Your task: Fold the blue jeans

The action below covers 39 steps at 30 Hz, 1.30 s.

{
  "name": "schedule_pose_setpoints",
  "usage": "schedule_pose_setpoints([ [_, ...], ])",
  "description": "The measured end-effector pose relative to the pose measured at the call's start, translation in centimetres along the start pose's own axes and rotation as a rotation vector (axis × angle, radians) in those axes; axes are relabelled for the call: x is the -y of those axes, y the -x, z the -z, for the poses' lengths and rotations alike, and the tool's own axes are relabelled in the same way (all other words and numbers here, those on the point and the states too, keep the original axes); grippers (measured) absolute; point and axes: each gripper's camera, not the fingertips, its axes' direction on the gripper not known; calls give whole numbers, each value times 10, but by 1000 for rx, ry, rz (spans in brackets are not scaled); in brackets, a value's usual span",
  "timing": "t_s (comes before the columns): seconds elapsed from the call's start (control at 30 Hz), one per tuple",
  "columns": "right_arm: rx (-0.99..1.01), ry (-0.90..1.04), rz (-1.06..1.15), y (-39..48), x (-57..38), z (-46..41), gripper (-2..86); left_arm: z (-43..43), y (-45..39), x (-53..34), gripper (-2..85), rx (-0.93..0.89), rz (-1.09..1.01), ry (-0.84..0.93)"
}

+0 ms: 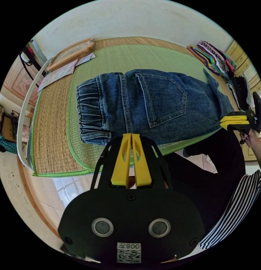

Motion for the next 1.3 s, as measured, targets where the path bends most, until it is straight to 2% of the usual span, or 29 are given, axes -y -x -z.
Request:
schedule_pose_setpoints([
  [0.17,100,-65,-75,-37,-17,27,15,14,-39,10,0,-57,-38,-101],
  [0.27,149,-29,-72,-52,-25,25,6,12,-79,28,0,-133,-115,-147],
  [0.33,129,5,-78,-59,-30,19,4,1,-104,41,0,-137,-168,-127],
  [0.47,52,-32,-108,-80,-41,35,2,-48,-139,57,1,-72,-244,52],
  [0.63,-110,-48,-190,-124,-47,48,1,-50,-150,73,2,-137,-209,36],
  [0.8,-142,99,-238,-162,-48,15,1,-44,-201,104,10,-308,-286,-64],
  [0.9,-130,89,-252,-173,-54,22,1,-55,-245,133,28,-389,-358,-67],
  [1.07,-125,-31,-349,-213,-77,73,7,-92,-301,182,63,-430,-402,11],
  [1.17,-140,-132,-450,-252,-84,108,25,-109,-324,197,69,-445,-420,69],
  [1.3,-172,-173,-522,-293,-76,132,57,-121,-350,206,61,-426,-430,106],
])
